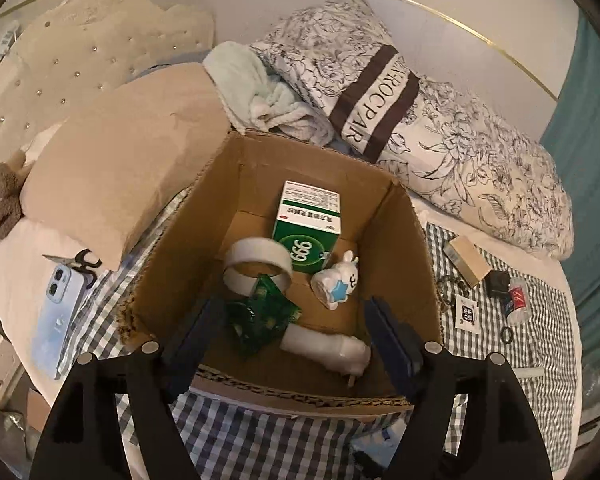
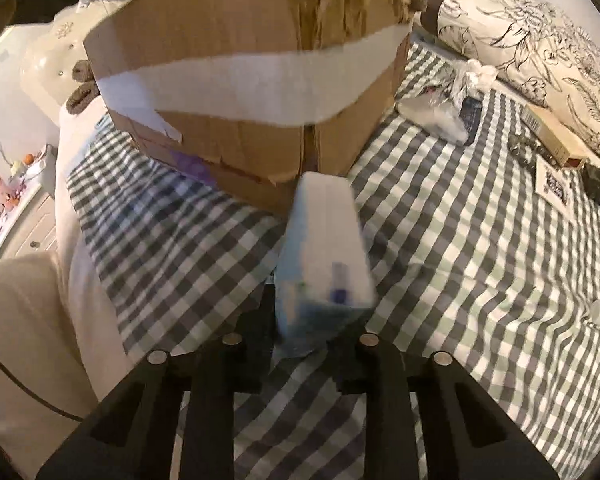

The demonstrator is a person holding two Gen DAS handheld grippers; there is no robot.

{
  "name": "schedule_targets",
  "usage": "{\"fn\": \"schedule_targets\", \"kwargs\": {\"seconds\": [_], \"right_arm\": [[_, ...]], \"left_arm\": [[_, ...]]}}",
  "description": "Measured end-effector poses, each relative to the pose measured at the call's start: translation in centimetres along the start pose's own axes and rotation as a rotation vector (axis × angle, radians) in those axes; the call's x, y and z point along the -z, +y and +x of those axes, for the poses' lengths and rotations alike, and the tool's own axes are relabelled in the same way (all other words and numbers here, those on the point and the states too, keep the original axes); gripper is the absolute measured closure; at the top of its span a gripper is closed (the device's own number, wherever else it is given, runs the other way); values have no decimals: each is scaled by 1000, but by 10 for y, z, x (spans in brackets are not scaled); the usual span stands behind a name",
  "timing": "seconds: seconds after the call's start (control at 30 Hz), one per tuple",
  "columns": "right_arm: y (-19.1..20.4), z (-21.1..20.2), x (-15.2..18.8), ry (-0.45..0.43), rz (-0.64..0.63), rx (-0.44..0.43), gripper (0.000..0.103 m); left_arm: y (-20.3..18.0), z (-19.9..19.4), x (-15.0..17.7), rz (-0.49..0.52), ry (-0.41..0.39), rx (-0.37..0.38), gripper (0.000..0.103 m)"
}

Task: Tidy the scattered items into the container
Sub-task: 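Lower the cylinder into the box and open left tool while right tool releases the tissue pack inside, then withdraw both open tools from the box back over the sheet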

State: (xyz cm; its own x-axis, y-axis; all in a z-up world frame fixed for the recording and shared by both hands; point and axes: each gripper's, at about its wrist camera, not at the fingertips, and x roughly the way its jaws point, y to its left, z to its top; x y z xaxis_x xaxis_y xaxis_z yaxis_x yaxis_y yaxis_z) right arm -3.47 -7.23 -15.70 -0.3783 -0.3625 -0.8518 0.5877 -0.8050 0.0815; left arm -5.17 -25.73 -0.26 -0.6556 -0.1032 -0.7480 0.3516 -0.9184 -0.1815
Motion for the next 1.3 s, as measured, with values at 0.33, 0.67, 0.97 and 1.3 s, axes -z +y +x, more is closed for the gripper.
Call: {"fn": "schedule_targets", "kwargs": {"seconds": [0.33,0.67,0.97,1.3], "right_arm": [[-8,-102,-52,-221,45,-90,83],[-8,-85,-147,-345,93,-101,30],[-48,-120,-105,-510,200,104,9],[-156,-50,40,-109,431,401,4]], "left_arm": [[7,-1,2,-8,4,-27,22],[12,-7,5,11,-8,-83,17],[-2,-10,12,69,-40,-69,15],[-57,-8,34,138,-37,25,12]]}}
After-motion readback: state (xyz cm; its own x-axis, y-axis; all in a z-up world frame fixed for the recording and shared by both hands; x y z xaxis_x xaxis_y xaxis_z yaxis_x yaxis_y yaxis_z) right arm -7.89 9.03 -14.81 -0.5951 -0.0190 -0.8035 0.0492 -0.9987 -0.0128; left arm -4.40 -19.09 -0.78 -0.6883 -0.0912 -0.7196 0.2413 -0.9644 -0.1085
